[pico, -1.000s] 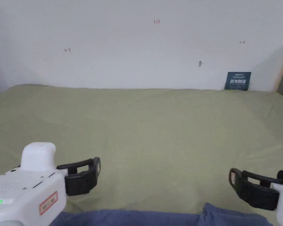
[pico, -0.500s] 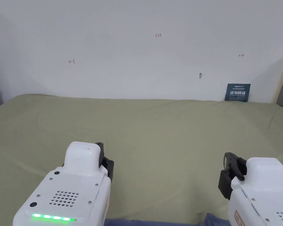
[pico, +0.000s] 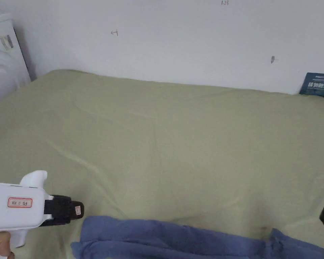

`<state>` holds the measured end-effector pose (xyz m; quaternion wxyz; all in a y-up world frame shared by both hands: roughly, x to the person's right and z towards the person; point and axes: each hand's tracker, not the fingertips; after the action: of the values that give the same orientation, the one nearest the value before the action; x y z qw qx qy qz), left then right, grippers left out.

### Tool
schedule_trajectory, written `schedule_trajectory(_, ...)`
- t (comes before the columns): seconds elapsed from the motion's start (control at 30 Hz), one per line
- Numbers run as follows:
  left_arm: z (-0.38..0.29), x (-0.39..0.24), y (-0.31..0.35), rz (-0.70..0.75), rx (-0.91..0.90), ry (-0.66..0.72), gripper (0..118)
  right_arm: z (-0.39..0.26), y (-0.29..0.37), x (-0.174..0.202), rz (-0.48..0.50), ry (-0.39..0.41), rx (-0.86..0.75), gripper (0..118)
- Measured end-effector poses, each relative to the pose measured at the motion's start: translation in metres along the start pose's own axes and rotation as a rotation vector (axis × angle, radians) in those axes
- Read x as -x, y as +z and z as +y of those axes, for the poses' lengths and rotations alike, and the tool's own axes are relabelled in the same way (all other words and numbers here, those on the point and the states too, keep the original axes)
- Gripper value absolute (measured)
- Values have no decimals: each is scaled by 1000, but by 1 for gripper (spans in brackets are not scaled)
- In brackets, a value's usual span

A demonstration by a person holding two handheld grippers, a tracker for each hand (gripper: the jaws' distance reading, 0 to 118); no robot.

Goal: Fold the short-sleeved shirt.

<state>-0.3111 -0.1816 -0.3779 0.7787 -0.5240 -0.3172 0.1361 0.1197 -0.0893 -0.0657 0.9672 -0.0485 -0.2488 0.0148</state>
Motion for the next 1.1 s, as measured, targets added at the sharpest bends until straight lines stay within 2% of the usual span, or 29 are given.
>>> schedule_trajectory(0.07,0,28,-14,-1,65,66,1,-2,2,4,-4,-8,13,3)
schedule_trajectory(0.17,-4,42,-30,-78,134,64,3,-2,1,10,-11,-3,30,3)
schedule_trajectory(0.2,-3,48,-35,-148,142,70,12,-2,-1,10,-5,-7,39,3)
schedule_trajectory(0.23,-3,47,-37,-186,144,91,38,-3,-2,12,-3,-11,43,3)
schedule_trajectory(0.3,-1,46,-49,-238,147,82,118,-3,-7,14,-4,-1,52,3)
schedule_trajectory(0.37,2,49,-50,-289,161,78,118,-3,-8,17,-1,7,59,3)
schedule_trajectory(0.43,7,49,-59,-280,209,114,118,-2,-10,19,3,6,65,3)
schedule_trajectory(0.47,7,49,-67,-325,244,145,118,-3,-10,20,3,10,64,3)
schedule_trajectory(0.8,10,36,-108,-432,241,203,114,-8,-14,20,8,14,66,3)
schedule_trajectory(0.83,10,32,-105,-423,234,208,106,-9,-14,20,8,14,66,3)
schedule_trajectory(0.87,9,29,-107,-354,233,189,79,-9,-13,18,10,10,67,3)
schedule_trajectory(0.9,5,24,-110,-294,244,152,19,-9,-12,17,12,4,65,3)
schedule_trajectory(0.93,3,20,-110,-257,244,138,14,-9,-12,15,11,-1,63,3)
schedule_trajectory(1.0,3,17,-104,-277,233,138,14,-8,-11,12,13,0,61,3)
schedule_trajectory(1.1,9,21,-91,-218,149,195,14,-5,-9,6,14,-8,50,3)
